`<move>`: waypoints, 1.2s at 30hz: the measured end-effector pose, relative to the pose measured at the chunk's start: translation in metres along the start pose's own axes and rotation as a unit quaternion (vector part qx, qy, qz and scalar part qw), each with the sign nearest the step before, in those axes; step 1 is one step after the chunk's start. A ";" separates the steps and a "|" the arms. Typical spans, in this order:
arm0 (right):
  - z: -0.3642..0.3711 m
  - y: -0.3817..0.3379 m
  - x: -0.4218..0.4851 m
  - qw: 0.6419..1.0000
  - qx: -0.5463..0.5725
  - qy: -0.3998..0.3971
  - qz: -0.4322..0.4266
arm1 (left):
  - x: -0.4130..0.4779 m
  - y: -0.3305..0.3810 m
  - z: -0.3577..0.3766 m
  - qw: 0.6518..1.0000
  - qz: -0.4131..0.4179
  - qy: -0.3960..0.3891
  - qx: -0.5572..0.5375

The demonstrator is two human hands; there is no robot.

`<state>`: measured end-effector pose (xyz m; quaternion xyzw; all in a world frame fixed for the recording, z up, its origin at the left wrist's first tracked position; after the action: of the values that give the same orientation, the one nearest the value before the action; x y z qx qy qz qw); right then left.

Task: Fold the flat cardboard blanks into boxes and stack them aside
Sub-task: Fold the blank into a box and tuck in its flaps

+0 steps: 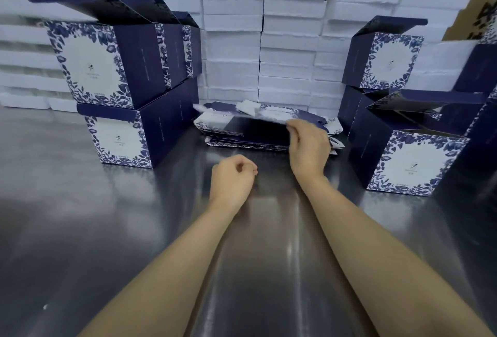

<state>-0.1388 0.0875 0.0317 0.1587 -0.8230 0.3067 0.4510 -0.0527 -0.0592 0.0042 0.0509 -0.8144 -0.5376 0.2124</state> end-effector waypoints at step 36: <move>-0.091 -0.070 0.007 0.912 0.123 -0.366 0.138 | -0.011 0.006 -0.011 0.933 -0.052 -0.141 -0.327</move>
<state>-0.0460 0.0934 0.1000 0.1987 -0.9000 0.3850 0.0479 -0.0371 -0.0626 0.0099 -0.0553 -0.6112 -0.7862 0.0724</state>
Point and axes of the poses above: each hand's wrist, its own x-axis towards the middle knuckle, its own z-axis out of the palm, y = z × x, the point moved 2 cm from there along x, towards the middle knuckle, and after that the axes turned 4 degrees about -y, right-handed, at the moved point
